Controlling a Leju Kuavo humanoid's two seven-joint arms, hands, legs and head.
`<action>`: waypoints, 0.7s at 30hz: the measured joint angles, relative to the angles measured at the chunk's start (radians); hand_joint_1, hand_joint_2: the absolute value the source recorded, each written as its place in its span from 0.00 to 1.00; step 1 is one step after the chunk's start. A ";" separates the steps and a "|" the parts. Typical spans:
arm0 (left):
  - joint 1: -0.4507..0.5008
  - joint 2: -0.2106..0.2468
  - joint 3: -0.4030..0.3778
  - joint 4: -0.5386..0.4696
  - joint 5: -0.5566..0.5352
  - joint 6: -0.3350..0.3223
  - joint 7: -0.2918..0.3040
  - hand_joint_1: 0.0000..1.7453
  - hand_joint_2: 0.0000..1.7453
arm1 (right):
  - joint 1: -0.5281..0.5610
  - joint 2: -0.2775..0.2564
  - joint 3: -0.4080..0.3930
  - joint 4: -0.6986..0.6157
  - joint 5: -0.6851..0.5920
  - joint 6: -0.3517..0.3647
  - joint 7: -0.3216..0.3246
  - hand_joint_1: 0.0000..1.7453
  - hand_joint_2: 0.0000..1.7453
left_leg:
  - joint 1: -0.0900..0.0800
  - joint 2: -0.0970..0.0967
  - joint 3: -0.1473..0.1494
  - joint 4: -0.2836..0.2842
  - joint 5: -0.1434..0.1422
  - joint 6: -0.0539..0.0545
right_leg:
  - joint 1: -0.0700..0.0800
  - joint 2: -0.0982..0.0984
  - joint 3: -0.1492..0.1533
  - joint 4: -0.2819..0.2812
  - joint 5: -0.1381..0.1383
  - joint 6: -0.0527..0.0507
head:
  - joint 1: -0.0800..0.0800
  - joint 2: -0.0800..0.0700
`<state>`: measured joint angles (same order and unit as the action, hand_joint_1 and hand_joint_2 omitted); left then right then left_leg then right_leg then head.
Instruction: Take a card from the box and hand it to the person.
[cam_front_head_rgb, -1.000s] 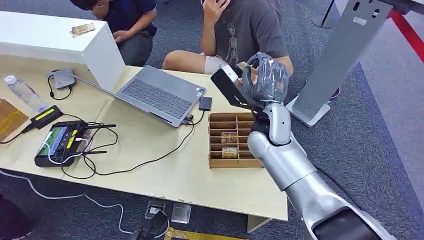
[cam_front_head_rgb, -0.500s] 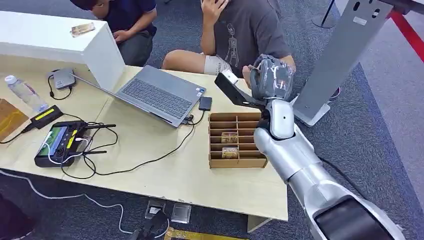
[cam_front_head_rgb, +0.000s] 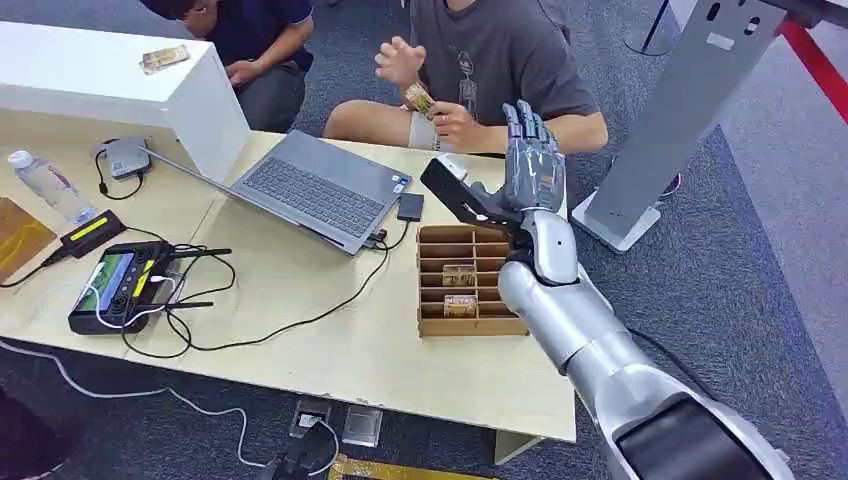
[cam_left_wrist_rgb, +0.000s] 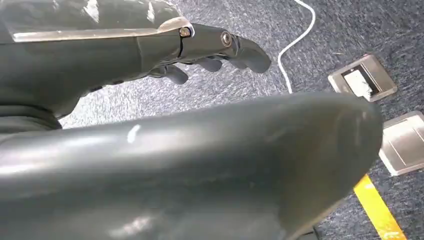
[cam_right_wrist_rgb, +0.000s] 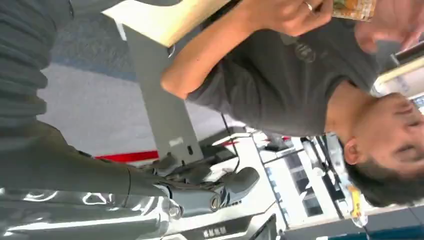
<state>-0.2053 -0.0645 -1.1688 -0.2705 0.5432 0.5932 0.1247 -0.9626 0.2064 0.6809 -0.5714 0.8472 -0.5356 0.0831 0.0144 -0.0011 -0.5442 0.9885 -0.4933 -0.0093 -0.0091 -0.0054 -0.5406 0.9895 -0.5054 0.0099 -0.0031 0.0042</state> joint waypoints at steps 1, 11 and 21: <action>0.001 0.000 0.001 0.000 0.000 0.002 -0.001 0.00 0.00 | 0.004 0.002 -0.002 0.000 -0.031 -0.007 -0.022 0.00 1.00 | 0.000 0.000 0.000 0.000 0.000 0.000 | 0.000 0.000 0.000 0.000 0.000 0.000 | 0.000 0.000; 0.012 0.001 0.024 0.003 0.012 0.021 -0.018 0.00 0.00 | 0.106 0.016 -0.027 -0.081 -0.377 -0.041 -0.237 0.00 1.00 | 0.000 0.000 0.000 0.000 0.000 0.000 | 0.000 0.000 0.000 0.000 0.000 0.000 | 0.000 0.000; 0.028 0.003 0.052 0.004 0.018 0.044 -0.044 0.00 0.00 | 0.312 -0.001 -0.020 -0.282 -0.797 0.041 -0.331 0.00 1.00 | 0.000 0.000 0.000 0.000 0.000 0.000 | 0.000 0.000 0.000 0.000 0.000 0.000 | 0.001 0.000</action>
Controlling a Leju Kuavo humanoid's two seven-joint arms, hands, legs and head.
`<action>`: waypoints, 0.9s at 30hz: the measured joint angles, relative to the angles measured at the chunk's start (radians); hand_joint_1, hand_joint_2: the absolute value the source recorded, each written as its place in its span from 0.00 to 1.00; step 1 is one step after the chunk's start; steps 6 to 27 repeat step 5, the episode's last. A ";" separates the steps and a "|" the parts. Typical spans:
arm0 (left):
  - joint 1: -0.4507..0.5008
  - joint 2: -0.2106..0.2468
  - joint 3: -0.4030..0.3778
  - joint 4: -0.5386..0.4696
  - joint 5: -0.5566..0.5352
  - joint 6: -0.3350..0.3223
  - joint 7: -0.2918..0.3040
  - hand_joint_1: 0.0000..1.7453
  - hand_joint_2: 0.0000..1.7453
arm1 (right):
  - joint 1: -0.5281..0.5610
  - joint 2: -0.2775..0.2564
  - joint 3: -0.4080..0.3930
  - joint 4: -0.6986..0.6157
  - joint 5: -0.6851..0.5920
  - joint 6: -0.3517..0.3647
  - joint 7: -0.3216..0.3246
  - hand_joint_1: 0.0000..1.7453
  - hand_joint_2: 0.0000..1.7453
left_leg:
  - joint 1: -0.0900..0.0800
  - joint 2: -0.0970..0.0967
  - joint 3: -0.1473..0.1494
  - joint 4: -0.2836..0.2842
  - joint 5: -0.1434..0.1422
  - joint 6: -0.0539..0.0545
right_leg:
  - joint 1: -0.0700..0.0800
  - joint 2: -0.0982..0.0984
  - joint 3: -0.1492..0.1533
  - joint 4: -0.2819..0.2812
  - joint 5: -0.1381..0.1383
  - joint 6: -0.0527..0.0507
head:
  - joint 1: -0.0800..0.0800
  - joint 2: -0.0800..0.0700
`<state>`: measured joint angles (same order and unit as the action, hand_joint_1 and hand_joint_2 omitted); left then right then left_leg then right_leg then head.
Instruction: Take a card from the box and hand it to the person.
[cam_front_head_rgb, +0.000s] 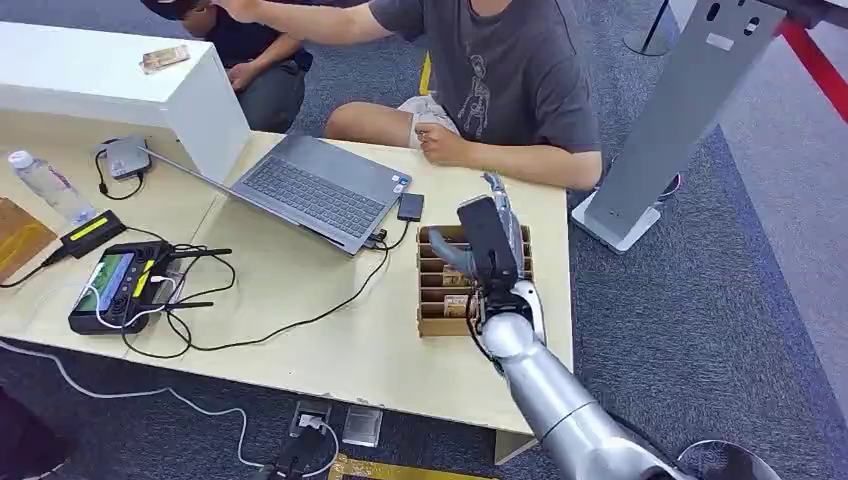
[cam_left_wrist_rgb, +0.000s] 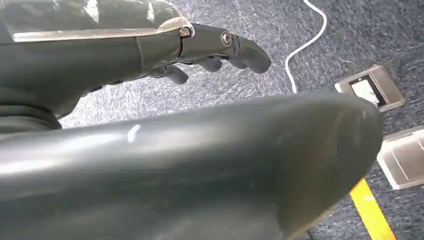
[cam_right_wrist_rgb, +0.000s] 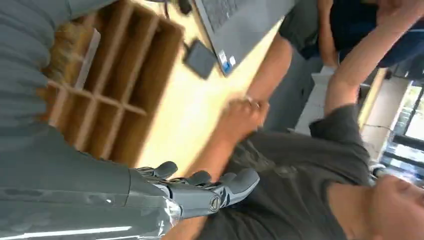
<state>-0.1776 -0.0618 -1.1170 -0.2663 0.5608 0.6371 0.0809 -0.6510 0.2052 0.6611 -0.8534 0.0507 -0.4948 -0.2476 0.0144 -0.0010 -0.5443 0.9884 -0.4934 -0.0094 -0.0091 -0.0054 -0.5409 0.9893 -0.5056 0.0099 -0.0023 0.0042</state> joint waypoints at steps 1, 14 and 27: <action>0.001 0.000 0.002 0.000 0.000 0.000 0.000 0.00 0.00 | 0.023 -0.005 0.001 -0.023 -0.014 0.000 -0.003 0.00 1.00 | 0.000 0.000 0.000 0.000 0.000 0.000 | 0.000 0.000 0.000 0.000 0.000 0.000 | 0.000 0.000; 0.005 0.000 0.011 0.000 -0.007 0.000 0.000 0.00 0.00 | 0.109 -0.033 0.009 -0.109 -0.040 -0.024 -0.002 0.00 1.00 | 0.000 0.000 0.000 0.000 0.000 0.000 | 0.000 0.000 0.000 0.000 0.000 0.000 | 0.000 0.000; 0.005 0.000 0.011 0.000 -0.007 0.000 0.000 0.00 0.00 | 0.109 -0.033 0.009 -0.109 -0.040 -0.024 -0.002 0.00 1.00 | 0.000 0.000 0.000 0.000 0.000 0.000 | 0.000 0.000 0.000 0.000 0.000 0.000 | 0.000 0.000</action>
